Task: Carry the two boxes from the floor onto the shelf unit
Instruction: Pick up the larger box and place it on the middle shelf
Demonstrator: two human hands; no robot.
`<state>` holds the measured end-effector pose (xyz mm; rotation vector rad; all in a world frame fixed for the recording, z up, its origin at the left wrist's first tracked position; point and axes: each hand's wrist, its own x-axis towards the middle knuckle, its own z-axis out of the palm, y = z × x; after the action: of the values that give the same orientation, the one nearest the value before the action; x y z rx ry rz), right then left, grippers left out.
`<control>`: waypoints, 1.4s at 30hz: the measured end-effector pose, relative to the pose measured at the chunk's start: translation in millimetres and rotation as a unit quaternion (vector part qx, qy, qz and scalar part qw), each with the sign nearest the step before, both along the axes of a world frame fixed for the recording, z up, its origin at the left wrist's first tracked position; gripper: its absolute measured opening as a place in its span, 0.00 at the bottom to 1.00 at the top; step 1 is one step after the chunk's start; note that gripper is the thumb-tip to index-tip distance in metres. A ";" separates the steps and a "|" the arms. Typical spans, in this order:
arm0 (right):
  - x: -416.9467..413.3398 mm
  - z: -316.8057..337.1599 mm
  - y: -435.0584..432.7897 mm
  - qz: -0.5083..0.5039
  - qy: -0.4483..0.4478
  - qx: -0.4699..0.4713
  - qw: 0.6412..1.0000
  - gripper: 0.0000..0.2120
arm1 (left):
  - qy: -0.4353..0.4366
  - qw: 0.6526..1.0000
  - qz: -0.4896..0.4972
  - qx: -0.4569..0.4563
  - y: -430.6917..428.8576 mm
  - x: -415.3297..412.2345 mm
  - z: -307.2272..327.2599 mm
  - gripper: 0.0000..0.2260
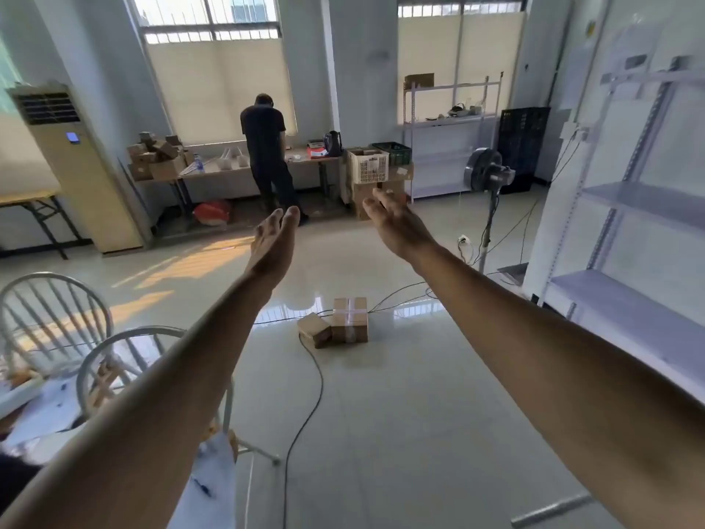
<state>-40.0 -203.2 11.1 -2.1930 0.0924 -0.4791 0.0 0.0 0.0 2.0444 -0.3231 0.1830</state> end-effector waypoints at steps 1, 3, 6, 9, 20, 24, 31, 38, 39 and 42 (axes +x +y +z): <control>11.8 -4.8 2.2 -0.002 0.003 0.017 1.000 0.28 | 0.017 1.000 -0.012 -0.019 -0.7 12.6 -4.7 0.18; 39.3 -16.6 5.2 -0.008 0.019 0.065 0.998 0.28 | 0.071 0.996 -0.024 -0.054 2.2 39.1 -16.8 0.21; 81.6 -40.4 14.3 -0.011 0.053 0.122 0.991 0.29 | 0.150 0.984 -0.049 -0.085 8.8 75.9 -37.8 0.29; 122.3 -59.6 21.2 -0.016 0.070 0.142 0.987 0.28 | 0.197 0.974 -0.051 -0.100 17.6 118.5 -57.8 0.30; 222.0 -111.5 26.5 -0.059 0.128 0.216 0.966 0.28 | 0.286 0.951 -0.057 -0.104 23.1 223.5 -106.1 0.32; 259.4 -131.1 10.6 -0.070 0.141 0.238 0.958 0.27 | 0.303 0.946 -0.055 -0.096 12.6 261.6 -120.8 0.32; 346.6 -166.8 -41.7 -0.068 0.158 0.230 0.958 0.28 | 0.310 0.946 -0.040 -0.085 -30.8 348.0 -148.1 0.30; 436.6 -194.5 -113.6 -0.074 0.190 0.263 0.943 0.28 | 0.352 0.932 -0.022 -0.078 -102.4 442.9 -169.8 0.32; 449.0 -197.6 -123.3 -0.073 0.194 0.268 0.941 0.28 | 0.354 0.932 -0.020 -0.077 -111.8 455.7 -172.4 0.32; 483.4 -205.5 -146.4 -0.074 0.205 0.274 0.937 0.28 | 0.357 0.931 -0.006 -0.072 -135.8 493.5 -183.3 0.31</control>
<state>443.4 -349.5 -194.4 -1.7045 0.5534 -0.0491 493.5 -135.8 -183.3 1.8217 0.1320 -0.5259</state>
